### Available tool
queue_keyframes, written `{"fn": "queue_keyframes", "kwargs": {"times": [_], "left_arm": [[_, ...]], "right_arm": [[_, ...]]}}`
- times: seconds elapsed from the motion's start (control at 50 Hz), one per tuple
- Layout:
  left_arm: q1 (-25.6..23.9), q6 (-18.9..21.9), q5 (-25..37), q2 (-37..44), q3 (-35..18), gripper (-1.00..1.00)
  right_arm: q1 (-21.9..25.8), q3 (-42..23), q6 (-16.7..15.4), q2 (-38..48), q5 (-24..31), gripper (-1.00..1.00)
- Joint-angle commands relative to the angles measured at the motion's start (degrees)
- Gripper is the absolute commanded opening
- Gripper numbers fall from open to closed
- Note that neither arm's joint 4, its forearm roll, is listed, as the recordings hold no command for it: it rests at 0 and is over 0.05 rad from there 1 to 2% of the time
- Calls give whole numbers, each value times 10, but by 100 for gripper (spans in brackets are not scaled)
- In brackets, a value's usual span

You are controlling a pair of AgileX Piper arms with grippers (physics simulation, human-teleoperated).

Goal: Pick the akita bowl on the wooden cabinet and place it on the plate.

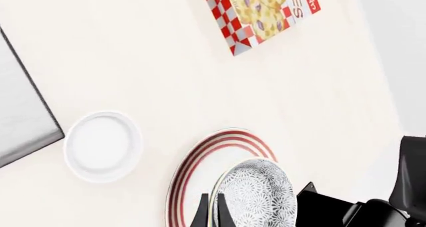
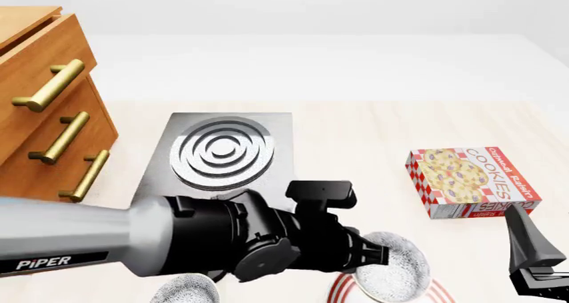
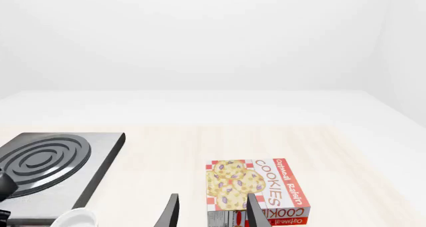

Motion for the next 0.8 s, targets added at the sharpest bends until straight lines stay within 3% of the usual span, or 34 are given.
{"fn": "queue_keyframes", "kwargs": {"times": [0.02, 0.8], "left_arm": [[-7, -4, -11, 19, -8, -100], [-26, -21, -35, 67, -10, -100]], "right_arm": [[0, 0, 0, 0, 0, 100], [0, 0, 0, 0, 0, 100]]}}
